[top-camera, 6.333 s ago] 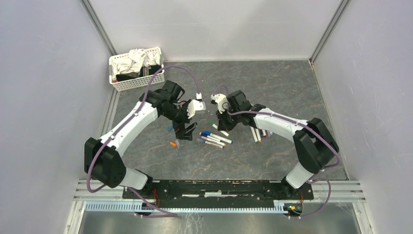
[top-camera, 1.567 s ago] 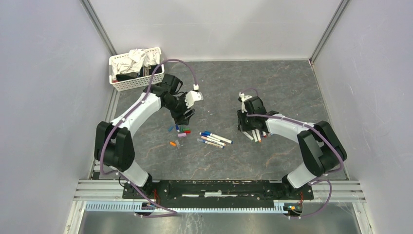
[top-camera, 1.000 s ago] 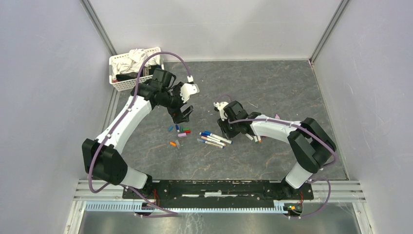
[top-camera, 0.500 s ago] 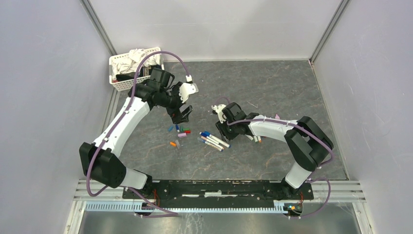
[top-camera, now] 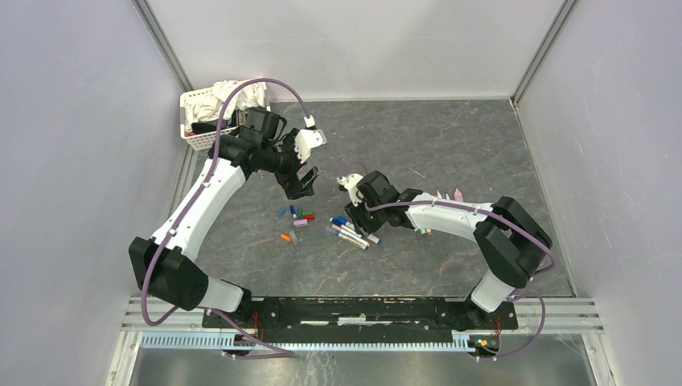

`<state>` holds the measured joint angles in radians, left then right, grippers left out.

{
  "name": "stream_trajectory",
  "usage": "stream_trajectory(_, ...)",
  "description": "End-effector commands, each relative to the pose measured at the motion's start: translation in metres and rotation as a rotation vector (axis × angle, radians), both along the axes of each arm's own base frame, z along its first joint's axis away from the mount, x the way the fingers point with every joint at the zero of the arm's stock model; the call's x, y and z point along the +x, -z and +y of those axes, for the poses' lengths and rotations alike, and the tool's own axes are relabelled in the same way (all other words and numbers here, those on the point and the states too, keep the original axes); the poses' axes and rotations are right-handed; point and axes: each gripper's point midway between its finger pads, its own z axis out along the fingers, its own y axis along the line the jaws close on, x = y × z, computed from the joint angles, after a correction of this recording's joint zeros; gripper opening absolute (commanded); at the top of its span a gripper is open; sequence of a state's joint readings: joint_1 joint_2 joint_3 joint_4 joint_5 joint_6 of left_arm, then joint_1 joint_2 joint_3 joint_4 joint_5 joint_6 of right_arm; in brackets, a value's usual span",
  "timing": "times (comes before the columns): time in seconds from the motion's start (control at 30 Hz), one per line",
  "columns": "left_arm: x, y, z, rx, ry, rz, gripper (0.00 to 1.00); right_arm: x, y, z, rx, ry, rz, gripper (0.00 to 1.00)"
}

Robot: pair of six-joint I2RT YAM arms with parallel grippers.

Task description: Open the pen caps

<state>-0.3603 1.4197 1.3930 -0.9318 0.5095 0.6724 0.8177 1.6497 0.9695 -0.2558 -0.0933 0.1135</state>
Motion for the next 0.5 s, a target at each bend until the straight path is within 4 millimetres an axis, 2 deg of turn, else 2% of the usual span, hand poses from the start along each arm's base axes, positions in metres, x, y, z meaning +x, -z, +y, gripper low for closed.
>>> stream_trajectory(0.0, 0.001, -0.030, -0.004, -0.058, -0.017, -0.066, 1.00, 0.002, 0.013, -0.003, -0.021, 0.002, -0.001, 0.42)
stream_trajectory(0.27, -0.003, -0.033, -0.002, -0.063, -0.003, -0.095, 1.00, 0.002, 0.027, -0.010, -0.064, 0.004, -0.001, 0.33)
stream_trajectory(0.47, -0.010, -0.027, -0.007, -0.082, 0.022, -0.053, 1.00, -0.003, 0.050, -0.029, -0.136, 0.021, 0.001, 0.33)
